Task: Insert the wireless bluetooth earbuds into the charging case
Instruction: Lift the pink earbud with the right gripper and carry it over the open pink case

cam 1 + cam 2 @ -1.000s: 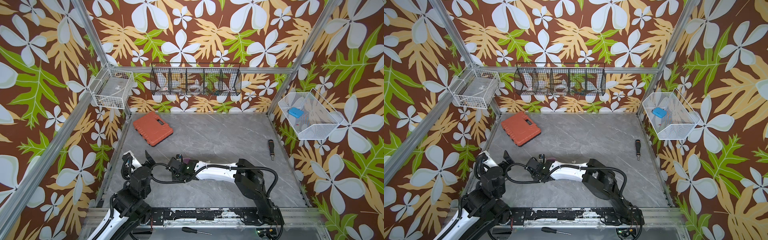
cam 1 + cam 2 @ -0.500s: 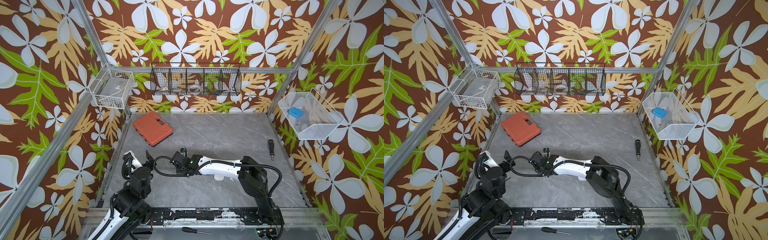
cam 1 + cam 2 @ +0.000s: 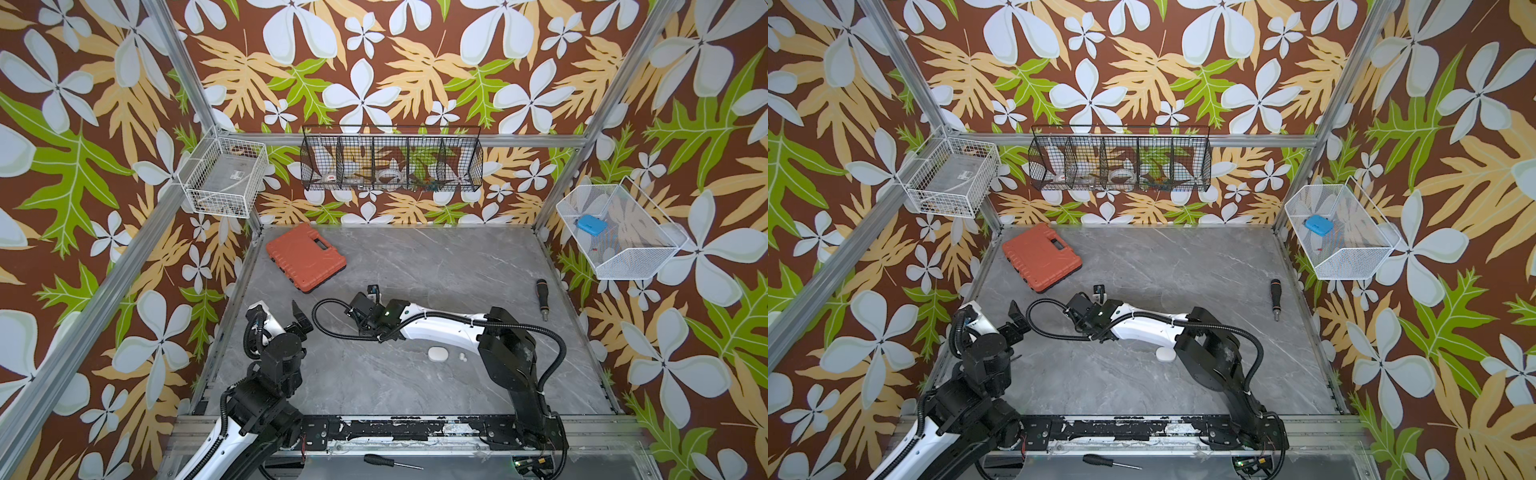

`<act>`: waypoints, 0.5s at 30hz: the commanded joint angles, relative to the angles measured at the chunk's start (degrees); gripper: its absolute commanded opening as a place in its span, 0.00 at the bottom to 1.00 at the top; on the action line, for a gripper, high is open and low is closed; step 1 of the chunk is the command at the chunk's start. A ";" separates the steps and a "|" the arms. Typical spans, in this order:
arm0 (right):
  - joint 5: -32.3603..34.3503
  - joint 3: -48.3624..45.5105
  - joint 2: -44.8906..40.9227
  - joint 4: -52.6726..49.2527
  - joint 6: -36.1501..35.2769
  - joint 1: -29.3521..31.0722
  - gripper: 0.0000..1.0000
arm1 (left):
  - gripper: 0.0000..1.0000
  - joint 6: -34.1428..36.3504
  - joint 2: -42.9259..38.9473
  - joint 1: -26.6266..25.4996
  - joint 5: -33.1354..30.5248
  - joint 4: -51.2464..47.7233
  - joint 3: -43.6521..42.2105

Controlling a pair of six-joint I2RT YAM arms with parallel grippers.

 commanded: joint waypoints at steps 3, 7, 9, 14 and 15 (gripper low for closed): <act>1.91 1.76 1.39 -2.03 -1.17 -0.08 0.17 | 1.00 0.74 0.06 0.08 -0.10 1.37 -0.09; 1.86 2.58 1.96 -2.13 -1.33 -0.08 0.17 | 1.00 0.83 0.14 0.08 0.00 1.37 -0.04; 1.98 2.98 2.17 -2.23 -1.44 -0.08 0.17 | 1.00 0.82 0.10 0.06 0.03 1.41 -0.07; 1.83 3.66 2.94 -2.42 -1.51 -0.13 0.17 | 1.00 0.93 0.14 0.08 0.18 1.46 -0.09; 1.78 3.70 3.05 -2.46 -1.40 -0.09 0.17 | 1.00 0.91 0.21 0.09 0.16 1.55 -0.09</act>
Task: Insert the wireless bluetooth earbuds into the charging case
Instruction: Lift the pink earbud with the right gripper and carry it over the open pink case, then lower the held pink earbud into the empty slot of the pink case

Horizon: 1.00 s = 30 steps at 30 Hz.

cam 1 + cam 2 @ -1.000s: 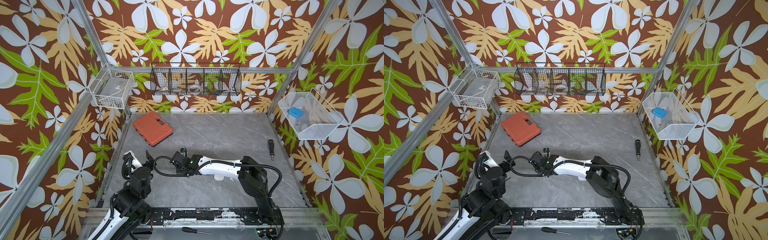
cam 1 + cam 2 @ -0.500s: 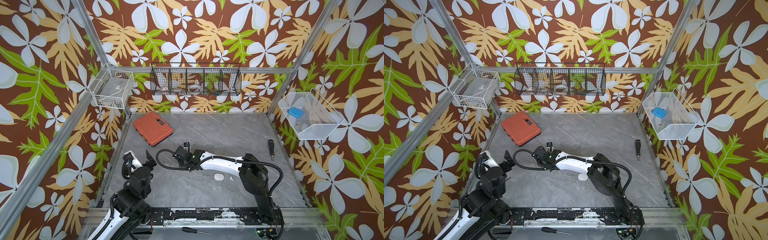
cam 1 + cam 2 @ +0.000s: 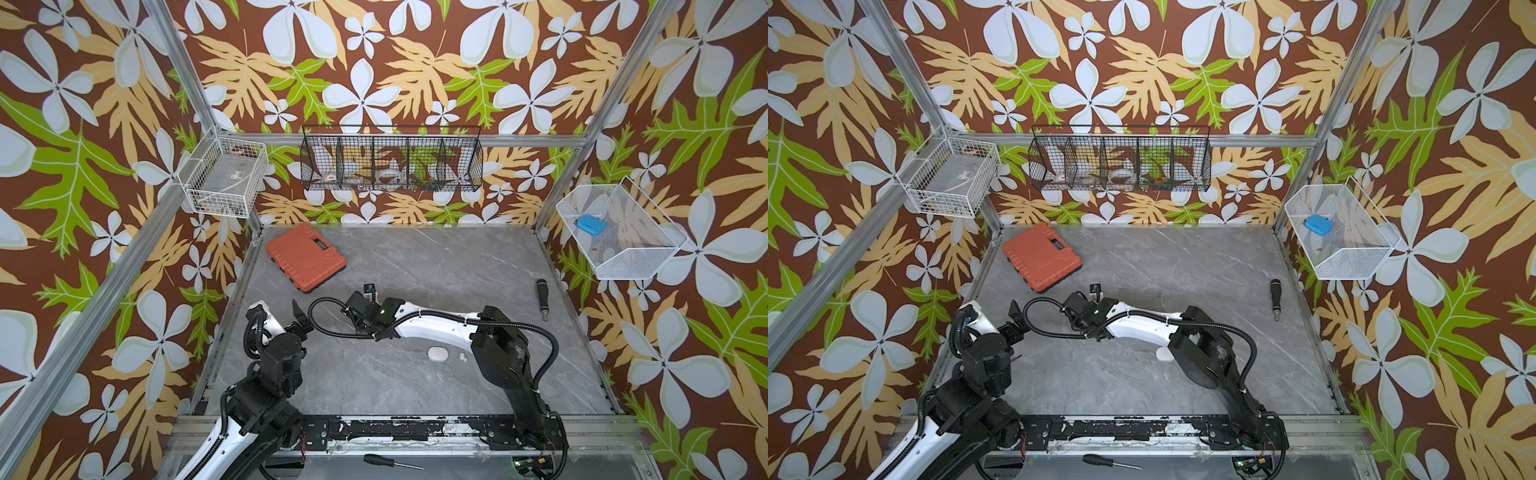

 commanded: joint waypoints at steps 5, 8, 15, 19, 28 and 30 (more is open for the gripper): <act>1.24 0.45 0.54 -1.07 0.11 -0.02 0.17 | 1.00 0.66 0.12 0.08 0.23 1.32 -0.07; 1.20 0.51 0.85 -0.91 0.17 0.03 0.17 | 1.00 0.74 0.12 0.08 0.31 1.35 -0.07; 0.97 0.60 1.50 -0.69 0.20 -0.02 0.17 | 1.00 0.74 0.12 0.08 0.27 1.28 -0.07; 1.00 0.67 1.60 -0.54 0.20 -0.02 0.17 | 1.00 0.74 0.13 0.08 0.23 1.28 -0.07; 0.75 0.43 2.10 0.09 0.34 -0.02 0.17 | 1.00 0.83 0.17 0.08 0.31 1.28 -0.07; 0.84 0.43 2.21 0.07 0.33 -0.02 0.17 | 1.00 0.83 0.20 0.10 0.31 1.28 -0.07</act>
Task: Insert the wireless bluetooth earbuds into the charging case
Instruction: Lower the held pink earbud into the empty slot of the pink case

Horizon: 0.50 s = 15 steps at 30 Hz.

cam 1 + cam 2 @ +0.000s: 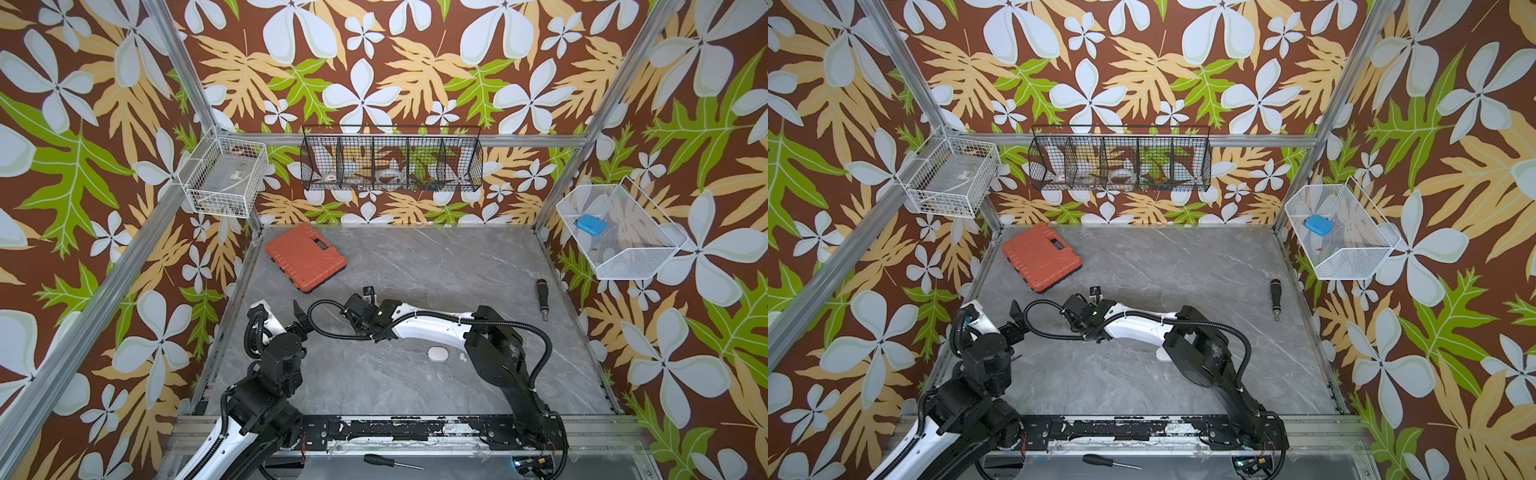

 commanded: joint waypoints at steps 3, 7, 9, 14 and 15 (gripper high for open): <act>0.94 0.03 0.48 -0.12 0.29 -0.02 0.17 | 1.00 0.06 0.06 0.08 -0.10 1.24 -0.07; 0.58 -0.10 0.59 0.28 0.35 -0.02 0.17 | 1.00 0.07 0.10 0.08 -0.18 1.25 -0.07; 0.47 -0.10 0.69 0.28 0.44 -0.08 0.17 | 1.00 0.06 0.10 0.08 -0.20 1.24 -0.07; 0.25 -0.19 0.67 0.59 0.53 -0.02 0.17 | 1.00 0.07 0.19 0.08 -0.22 1.28 -0.07; 0.22 -0.23 0.77 0.62 0.53 -0.02 0.17 | 1.00 0.13 0.23 0.07 -0.19 1.32 -0.07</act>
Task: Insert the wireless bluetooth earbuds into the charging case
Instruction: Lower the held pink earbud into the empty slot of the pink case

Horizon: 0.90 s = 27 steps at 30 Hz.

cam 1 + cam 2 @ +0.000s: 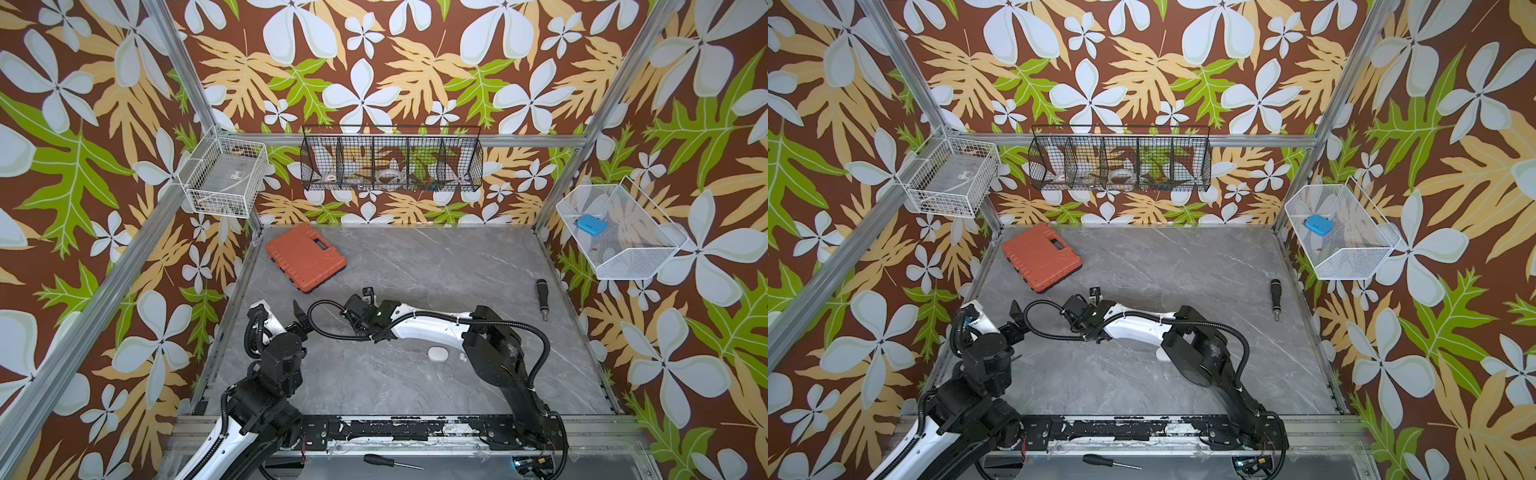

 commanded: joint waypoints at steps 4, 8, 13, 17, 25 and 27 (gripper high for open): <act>0.35 -0.13 0.40 0.08 0.60 -0.02 0.17 | 1.00 0.17 0.08 0.14 -0.17 1.24 -0.07; 0.27 -0.34 0.49 0.14 0.77 -0.02 0.18 | 1.00 0.15 0.08 0.08 -0.17 1.24 -0.07; 0.09 -0.48 0.56 0.17 0.86 -0.02 0.18 | 1.00 0.15 0.17 0.09 -0.17 1.33 -0.07; -0.09 -0.45 0.58 0.21 1.04 -0.03 0.19 | 1.00 0.15 0.17 0.12 -0.08 1.33 -0.07; -0.01 -0.38 0.37 0.15 1.26 -0.02 0.22 | 1.00 0.24 0.17 0.08 -0.08 1.33 -0.07; -0.04 -0.28 0.32 -0.01 1.28 -0.02 0.23 | 1.00 0.24 0.10 0.08 -0.08 1.33 -0.07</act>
